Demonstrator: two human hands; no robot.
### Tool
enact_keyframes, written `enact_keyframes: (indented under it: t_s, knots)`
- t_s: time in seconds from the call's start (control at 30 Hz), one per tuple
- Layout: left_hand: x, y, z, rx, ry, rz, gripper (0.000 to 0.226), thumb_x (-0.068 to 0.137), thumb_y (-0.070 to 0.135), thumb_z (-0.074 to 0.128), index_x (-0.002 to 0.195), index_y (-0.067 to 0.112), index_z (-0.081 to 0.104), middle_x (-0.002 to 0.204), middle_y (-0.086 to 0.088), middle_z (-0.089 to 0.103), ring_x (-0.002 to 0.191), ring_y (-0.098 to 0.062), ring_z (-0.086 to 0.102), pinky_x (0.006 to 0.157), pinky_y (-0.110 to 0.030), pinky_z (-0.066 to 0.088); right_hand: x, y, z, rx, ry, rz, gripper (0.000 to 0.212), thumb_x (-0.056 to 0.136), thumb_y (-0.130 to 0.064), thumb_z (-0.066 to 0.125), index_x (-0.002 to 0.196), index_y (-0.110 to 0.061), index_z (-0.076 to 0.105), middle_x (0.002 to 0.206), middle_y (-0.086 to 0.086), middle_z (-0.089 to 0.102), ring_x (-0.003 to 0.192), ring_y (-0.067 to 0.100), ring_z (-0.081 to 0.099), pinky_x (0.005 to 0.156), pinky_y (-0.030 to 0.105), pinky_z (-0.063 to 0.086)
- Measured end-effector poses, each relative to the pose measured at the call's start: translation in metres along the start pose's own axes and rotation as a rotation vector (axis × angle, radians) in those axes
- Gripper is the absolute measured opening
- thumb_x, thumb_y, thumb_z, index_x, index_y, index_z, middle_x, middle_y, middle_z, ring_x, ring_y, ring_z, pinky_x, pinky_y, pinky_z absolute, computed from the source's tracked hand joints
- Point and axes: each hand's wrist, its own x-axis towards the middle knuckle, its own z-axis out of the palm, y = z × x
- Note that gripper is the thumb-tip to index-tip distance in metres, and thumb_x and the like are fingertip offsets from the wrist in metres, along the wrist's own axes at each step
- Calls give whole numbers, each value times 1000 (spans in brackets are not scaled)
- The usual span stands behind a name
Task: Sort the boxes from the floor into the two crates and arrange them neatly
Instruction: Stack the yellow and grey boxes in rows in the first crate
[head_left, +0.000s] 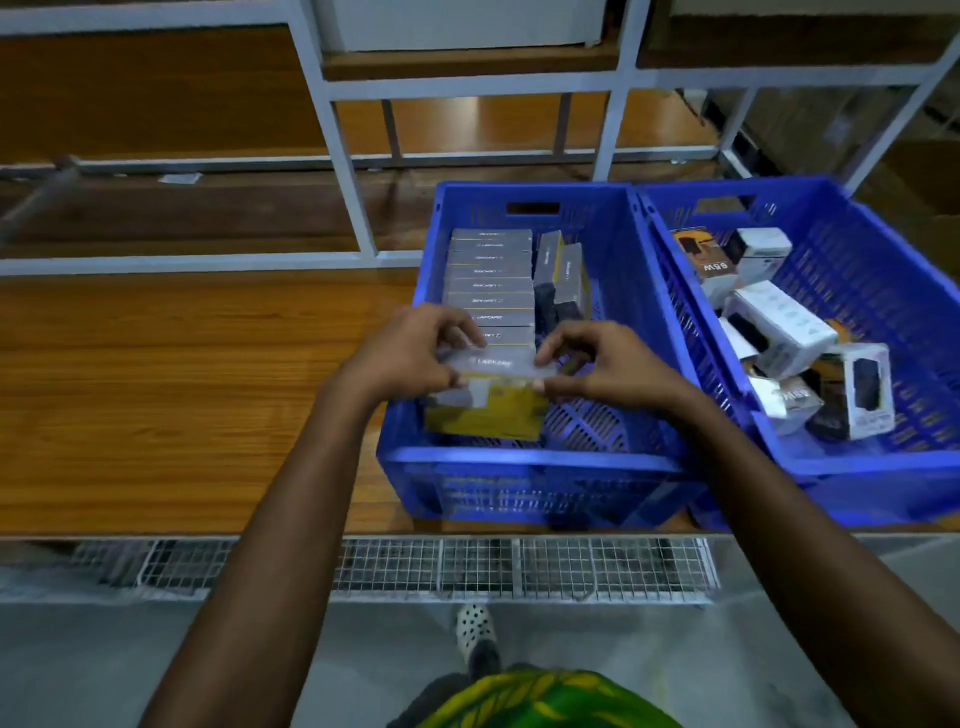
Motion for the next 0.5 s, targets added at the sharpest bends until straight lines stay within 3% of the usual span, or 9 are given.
enact_keyframes:
  t_s: [0.1, 0.23, 0.33, 0.43, 0.5]
  knots:
    - [-6, 2, 16, 308, -6, 28, 32, 65, 13, 81, 93, 30, 75, 83, 10, 68, 84, -12, 66, 71, -25, 45, 10, -2, 14, -369, -133, -80, 25, 73, -22, 90, 90, -24, 72, 93, -10, 66, 71, 8, 65, 73, 31, 53]
    - [-1, 4, 30, 555, -5, 3, 26, 71, 30, 79, 97, 31, 72, 99, 5, 73, 100, -22, 65, 89, -33, 42, 32, -3, 23, -607, -264, -145, 21, 78, -22, 84, 95, -24, 72, 91, -7, 49, 77, 12, 49, 72, 29, 42]
    - [5, 3, 44, 745, -3, 0, 26, 81, 18, 69, 104, 30, 72, 108, 0, 72, 106, -22, 66, 97, -33, 35, 42, 4, 30, -647, -309, -109, 21, 77, -18, 85, 96, -21, 75, 81, -15, 47, 77, 12, 49, 72, 30, 42]
    - [15, 7, 54, 834, -4, -43, 27, 90, 13, 59, 112, 25, 69, 115, -5, 69, 108, -28, 66, 98, -37, 39, 45, 15, 32, -539, -325, 20, 17, 73, -16, 89, 86, -20, 78, 72, -10, 73, 68, -1, 64, 77, 27, 52]
    - [26, 13, 54, 804, -27, -106, 29, 95, 8, 56, 119, 19, 66, 121, -9, 65, 114, -32, 63, 93, -39, 47, 45, 19, 32, -453, -315, 71, 17, 71, -19, 91, 82, -18, 79, 72, -9, 77, 72, -9, 68, 76, 21, 53]
